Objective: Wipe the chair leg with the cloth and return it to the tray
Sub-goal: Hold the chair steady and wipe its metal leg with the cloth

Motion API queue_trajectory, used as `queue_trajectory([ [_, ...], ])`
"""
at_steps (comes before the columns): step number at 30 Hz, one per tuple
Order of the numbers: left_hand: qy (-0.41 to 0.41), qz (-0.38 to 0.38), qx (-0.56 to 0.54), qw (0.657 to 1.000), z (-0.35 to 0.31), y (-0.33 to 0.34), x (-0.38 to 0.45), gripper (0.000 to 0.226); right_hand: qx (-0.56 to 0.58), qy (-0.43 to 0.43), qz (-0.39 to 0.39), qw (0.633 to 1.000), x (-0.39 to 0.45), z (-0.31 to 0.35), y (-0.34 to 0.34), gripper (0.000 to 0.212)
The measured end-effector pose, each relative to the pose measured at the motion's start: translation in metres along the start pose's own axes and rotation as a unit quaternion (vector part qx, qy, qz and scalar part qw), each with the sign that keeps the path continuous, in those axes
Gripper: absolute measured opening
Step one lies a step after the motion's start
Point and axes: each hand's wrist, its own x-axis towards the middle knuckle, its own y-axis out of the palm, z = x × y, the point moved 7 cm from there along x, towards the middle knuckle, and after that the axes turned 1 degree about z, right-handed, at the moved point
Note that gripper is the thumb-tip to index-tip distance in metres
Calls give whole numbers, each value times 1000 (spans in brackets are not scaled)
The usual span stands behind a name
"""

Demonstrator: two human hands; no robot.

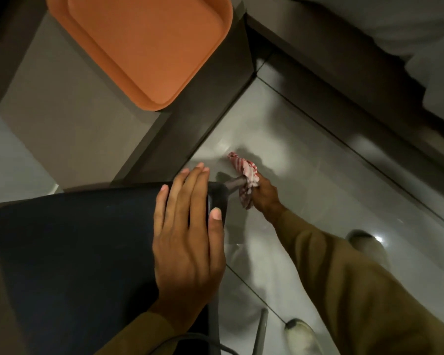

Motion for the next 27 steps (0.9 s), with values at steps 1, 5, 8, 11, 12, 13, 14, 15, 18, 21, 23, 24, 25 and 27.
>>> queue_trajectory([
  [1, 0, 1, -1, 1000, 1, 0, 0, 55, 16, 14, -6, 1000, -3, 2, 1, 38],
  [5, -12, 21, 1, 1000, 0, 0, 2, 57, 57, -9, -21, 998, -54, 32, -1, 30],
  [8, -24, 38, 12, 999, 0, -1, 3, 58, 38, -107, 0, 994, -112, 62, -7, 32],
  [11, -21, 41, 15, 999, -3, -2, 5, 57, 49, -150, 23, 987, -158, 79, -6, 29],
  [12, -21, 41, 16, 999, -4, -2, 4, 57, 48, -160, 21, 986, -160, 82, -5, 29],
  [13, -21, 41, 16, 999, -3, -2, 4, 58, 42, -174, 14, 984, -156, 83, -5, 31],
  [14, -22, 41, 16, 999, -2, -2, 4, 58, 31, -190, 5, 981, -148, 83, -5, 34],
  [15, -22, 42, 16, 999, -1, -1, 4, 58, 22, -203, -4, 979, -137, 81, -4, 36],
  [18, -20, 39, 17, 999, -1, 0, 4, 59, -24, -174, -12, 984, -90, 56, -5, 36],
  [21, -14, 25, 11, 1000, -1, 0, 2, 57, -21, -98, -12, 995, -36, 30, -6, 41],
  [23, -3, 19, 5, 1000, 1, 0, 0, 56, 9, -54, 5, 998, -4, 20, -3, 44],
  [24, 2, 17, 2, 1000, 3, 0, 0, 56, 8, -35, 21, 999, 9, 16, 0, 45],
  [25, 6, 13, -2, 1000, 3, 1, -1, 56, 1, -26, 35, 999, 19, 12, 1, 45],
  [27, 15, 4, 2, 1000, 3, 1, -1, 55, 49, 20, 53, 997, 21, 4, 3, 43],
])
